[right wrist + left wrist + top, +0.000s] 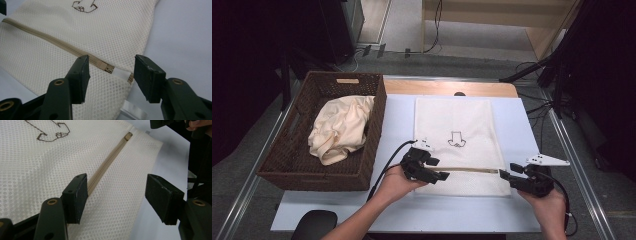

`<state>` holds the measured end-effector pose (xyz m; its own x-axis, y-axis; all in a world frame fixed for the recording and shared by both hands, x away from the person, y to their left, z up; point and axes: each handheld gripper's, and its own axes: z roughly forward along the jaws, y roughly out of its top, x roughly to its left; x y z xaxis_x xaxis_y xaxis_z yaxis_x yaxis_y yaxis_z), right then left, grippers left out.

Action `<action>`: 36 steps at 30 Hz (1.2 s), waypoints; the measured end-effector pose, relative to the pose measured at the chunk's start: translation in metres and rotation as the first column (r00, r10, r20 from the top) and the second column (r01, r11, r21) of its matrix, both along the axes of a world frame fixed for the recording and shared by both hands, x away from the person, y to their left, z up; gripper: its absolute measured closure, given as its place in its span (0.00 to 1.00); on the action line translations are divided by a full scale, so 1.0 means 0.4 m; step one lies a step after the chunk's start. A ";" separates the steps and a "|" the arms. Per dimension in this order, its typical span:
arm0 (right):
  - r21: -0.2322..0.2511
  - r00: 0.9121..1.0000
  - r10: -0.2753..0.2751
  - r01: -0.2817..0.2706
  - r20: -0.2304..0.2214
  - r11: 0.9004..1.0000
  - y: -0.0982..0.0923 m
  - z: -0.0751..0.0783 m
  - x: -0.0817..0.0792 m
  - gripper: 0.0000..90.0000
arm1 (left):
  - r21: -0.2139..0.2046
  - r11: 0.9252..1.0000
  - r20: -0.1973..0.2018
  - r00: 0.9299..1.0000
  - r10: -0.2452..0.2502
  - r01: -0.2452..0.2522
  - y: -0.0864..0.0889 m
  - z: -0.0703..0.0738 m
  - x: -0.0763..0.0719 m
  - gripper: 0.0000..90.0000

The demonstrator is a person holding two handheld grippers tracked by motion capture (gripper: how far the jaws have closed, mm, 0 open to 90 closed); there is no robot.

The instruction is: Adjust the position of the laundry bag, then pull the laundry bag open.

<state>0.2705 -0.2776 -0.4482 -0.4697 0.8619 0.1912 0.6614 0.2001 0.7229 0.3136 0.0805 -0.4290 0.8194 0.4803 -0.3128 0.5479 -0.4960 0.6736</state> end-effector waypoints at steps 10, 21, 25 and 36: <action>-0.001 0.998 -0.003 0.002 -0.061 1.000 -0.006 -0.031 0.030 0.60 | 0.000 1.000 0.002 1.000 0.008 -0.008 -0.001 -0.004 0.003 0.39; -0.039 0.995 -0.015 0.011 -0.099 0.999 -0.012 -0.064 0.055 0.61 | 0.010 1.000 -0.016 1.000 0.003 -0.002 -0.004 -0.003 -0.001 0.40; -0.045 0.996 -0.005 0.001 -0.087 0.999 -0.003 -0.069 0.056 0.66 | 0.006 1.000 -0.012 1.000 0.013 -0.013 -0.006 -0.005 0.000 0.43; -0.064 0.994 0.001 -0.008 -0.109 0.998 0.031 -0.064 0.069 0.83 | -0.010 1.000 -0.014 1.000 -0.015 0.015 -0.010 -0.007 -0.002 0.60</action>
